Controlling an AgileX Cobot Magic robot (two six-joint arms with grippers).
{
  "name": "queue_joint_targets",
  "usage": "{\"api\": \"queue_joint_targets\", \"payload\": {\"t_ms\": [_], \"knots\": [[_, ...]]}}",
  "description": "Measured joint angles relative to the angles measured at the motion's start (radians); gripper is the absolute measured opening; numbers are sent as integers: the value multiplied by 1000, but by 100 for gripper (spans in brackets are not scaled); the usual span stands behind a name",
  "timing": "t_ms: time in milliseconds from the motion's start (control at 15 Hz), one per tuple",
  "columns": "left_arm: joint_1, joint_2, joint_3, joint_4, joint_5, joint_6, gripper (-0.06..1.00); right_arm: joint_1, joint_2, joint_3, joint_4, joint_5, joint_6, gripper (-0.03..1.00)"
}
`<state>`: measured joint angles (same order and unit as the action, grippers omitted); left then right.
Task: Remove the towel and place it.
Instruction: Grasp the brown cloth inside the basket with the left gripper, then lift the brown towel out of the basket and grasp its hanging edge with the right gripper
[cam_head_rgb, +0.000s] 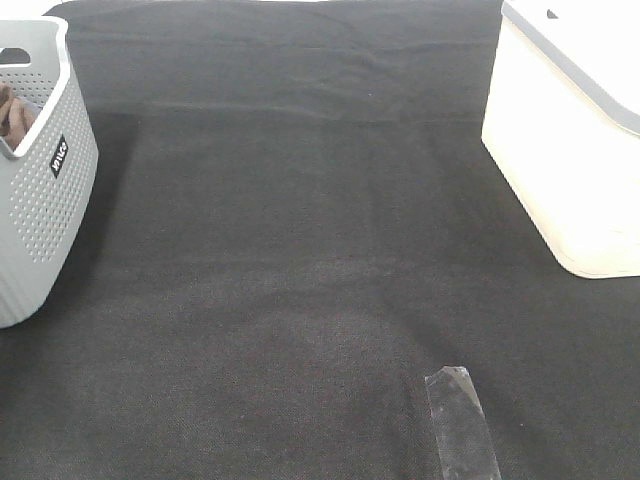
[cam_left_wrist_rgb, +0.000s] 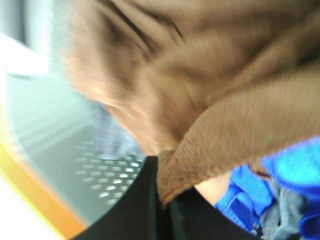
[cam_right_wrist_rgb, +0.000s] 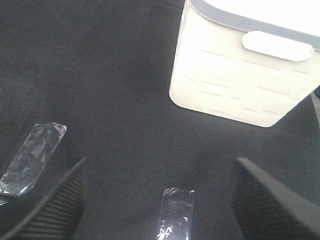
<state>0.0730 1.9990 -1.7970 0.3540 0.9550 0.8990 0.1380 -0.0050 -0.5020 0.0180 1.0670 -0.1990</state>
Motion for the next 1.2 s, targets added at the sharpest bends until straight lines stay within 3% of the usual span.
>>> {"api": "queue_joint_targets", "payload": {"t_ms": [400, 733, 933, 1200], "knots": [[-135, -220, 0, 6, -4, -160, 0, 0, 0, 0, 0, 0, 0, 75], [-269, -420, 0, 7, -3, -178, 0, 0, 0, 0, 0, 0, 0, 75], [-371, -525, 0, 8, -20, -196, 0, 0, 0, 0, 0, 0, 0, 75], [-572, -597, 0, -35, -91, -253, 0, 0, 4, 0, -1, -1, 0, 75]]}}
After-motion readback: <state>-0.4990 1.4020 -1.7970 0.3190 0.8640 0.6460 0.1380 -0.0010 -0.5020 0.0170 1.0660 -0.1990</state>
